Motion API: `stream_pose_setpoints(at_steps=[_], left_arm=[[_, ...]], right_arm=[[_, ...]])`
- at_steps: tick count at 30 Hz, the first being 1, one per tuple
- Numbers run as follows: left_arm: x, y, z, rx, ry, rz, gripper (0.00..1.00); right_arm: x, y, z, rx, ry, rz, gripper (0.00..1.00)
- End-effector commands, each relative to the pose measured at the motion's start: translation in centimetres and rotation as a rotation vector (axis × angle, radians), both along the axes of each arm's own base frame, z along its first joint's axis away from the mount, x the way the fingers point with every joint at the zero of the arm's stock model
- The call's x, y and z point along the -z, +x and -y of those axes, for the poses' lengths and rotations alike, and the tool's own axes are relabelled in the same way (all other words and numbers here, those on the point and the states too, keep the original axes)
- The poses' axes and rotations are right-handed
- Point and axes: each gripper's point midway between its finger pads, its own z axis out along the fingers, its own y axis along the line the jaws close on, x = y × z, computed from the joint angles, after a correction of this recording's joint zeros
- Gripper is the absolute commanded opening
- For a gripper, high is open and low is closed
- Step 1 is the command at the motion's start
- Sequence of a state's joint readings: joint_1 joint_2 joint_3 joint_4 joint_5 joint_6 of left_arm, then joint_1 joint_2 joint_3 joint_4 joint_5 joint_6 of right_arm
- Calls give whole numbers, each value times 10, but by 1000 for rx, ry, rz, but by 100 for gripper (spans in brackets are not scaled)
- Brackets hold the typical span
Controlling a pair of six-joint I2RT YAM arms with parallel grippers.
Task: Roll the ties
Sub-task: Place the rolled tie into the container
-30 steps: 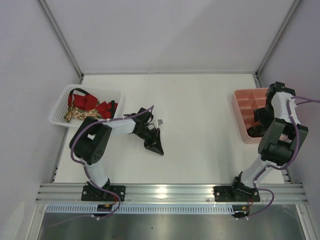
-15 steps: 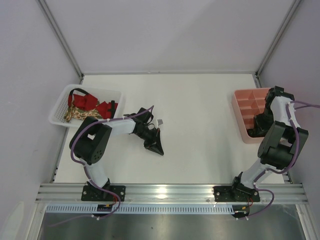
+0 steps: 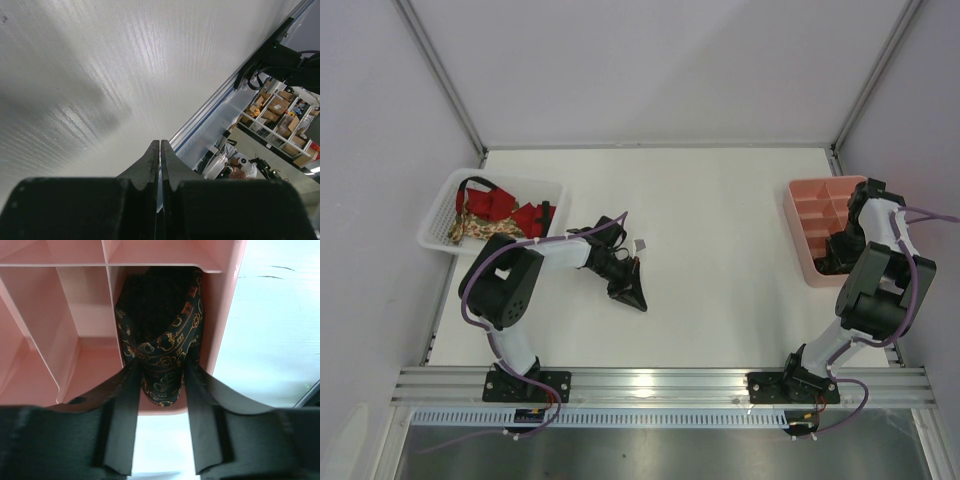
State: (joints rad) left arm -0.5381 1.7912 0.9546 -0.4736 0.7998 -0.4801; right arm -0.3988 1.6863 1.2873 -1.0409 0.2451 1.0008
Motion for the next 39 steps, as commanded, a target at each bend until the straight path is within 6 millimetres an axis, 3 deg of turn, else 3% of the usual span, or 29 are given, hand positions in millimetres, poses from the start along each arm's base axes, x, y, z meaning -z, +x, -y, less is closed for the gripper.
stream_pose_setpoints(at_steps=[1,7,16,31,39], left_arm=[[-14,4,2,9,-46,39,8],[-14,5,2,10,-47,44,8],[-15,5,2,11,-47,49,8],[-14,4,1,10,-39,43,7],[-14,4,2,7,-42,40,8]], right_arm=[[-4,-6,0,4,-1,-8,46],[-32,-1,7,-10,-21,39,51],[-49,-6,20,-11,-30,66,51],[-46,-1,13,-33,-21,78,43],[-26,-10,2,-40,-2,52,32]])
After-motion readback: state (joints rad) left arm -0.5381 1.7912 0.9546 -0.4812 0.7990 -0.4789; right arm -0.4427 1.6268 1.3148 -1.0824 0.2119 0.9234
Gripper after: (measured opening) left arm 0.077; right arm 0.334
